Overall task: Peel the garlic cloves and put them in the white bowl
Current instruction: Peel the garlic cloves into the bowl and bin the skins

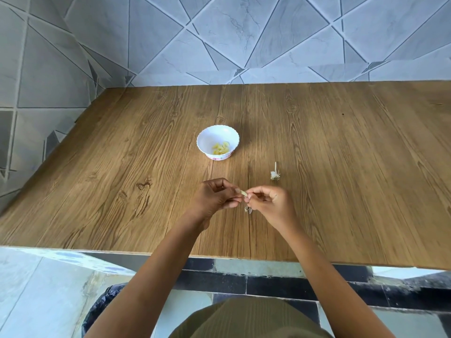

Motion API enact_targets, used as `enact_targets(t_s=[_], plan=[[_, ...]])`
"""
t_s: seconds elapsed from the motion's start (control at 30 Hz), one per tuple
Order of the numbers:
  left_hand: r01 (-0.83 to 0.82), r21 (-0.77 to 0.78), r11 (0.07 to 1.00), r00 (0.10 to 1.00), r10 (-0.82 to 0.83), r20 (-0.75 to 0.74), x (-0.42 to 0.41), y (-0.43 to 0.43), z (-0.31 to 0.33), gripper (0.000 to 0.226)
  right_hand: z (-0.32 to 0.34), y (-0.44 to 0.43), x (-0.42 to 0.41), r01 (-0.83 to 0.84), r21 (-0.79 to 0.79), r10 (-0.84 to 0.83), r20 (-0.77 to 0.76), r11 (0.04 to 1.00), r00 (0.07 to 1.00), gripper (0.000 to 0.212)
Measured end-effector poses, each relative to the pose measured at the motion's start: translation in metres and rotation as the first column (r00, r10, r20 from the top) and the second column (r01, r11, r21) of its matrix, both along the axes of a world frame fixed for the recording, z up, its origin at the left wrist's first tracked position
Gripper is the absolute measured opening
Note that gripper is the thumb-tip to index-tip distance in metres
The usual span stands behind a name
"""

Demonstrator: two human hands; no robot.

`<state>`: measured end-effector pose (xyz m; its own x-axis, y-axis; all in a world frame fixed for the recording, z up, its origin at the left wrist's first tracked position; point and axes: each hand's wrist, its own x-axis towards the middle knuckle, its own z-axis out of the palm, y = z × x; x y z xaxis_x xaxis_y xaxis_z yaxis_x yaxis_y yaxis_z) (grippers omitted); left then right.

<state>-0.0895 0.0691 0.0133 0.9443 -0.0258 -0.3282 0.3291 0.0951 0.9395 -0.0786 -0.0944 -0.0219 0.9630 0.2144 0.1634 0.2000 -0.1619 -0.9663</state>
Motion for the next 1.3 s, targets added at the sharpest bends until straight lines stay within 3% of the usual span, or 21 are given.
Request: enact_targets(t_s=[0.33,0.47,0.67,0.97,1.1,1.2,1.3], plan=[[0.007,-0.086,0.996,1.000,-0.010,-0.027,0.001,0.002,0.001,0.007,0.005,0.001,0.001,0.048,0.139,-0.014,-0.233,0.989,0.972,0.022],[-0.015,-0.034,0.999,1.000,0.014,-0.018,0.002,0.003,0.003,0.005,-0.001,-0.002,-0.001,-0.036,-0.049,0.039,0.053,0.998,0.998,0.007],[-0.012,0.049,0.999,1.000,0.013,-0.018,0.002,0.002,0.005,0.003,-0.009,0.002,0.001,0.094,-0.156,-0.033,0.357,0.983,0.934,0.008],[-0.012,-0.005,1.000,0.999,0.012,-0.052,-0.002,-0.001,0.004,0.006,-0.011,0.003,0.002,0.071,-0.064,-0.065,0.093,0.995,0.994,0.013],[-0.036,0.046,0.998,0.999,0.038,-0.028,-0.002,0.002,0.005,0.007,-0.015,0.001,0.001,0.134,-0.129,-0.106,0.206,0.983,0.973,0.036],[-0.036,0.117,0.993,0.999,0.035,0.006,-0.003,0.003,0.004,0.009,-0.014,0.001,-0.001,0.072,-0.159,-0.017,0.325,0.985,0.946,0.016],[-0.032,0.163,0.986,0.999,0.028,0.024,-0.004,0.002,0.005,0.013,-0.014,0.005,0.000,0.092,-0.135,-0.035,0.376,0.987,0.926,0.006]])
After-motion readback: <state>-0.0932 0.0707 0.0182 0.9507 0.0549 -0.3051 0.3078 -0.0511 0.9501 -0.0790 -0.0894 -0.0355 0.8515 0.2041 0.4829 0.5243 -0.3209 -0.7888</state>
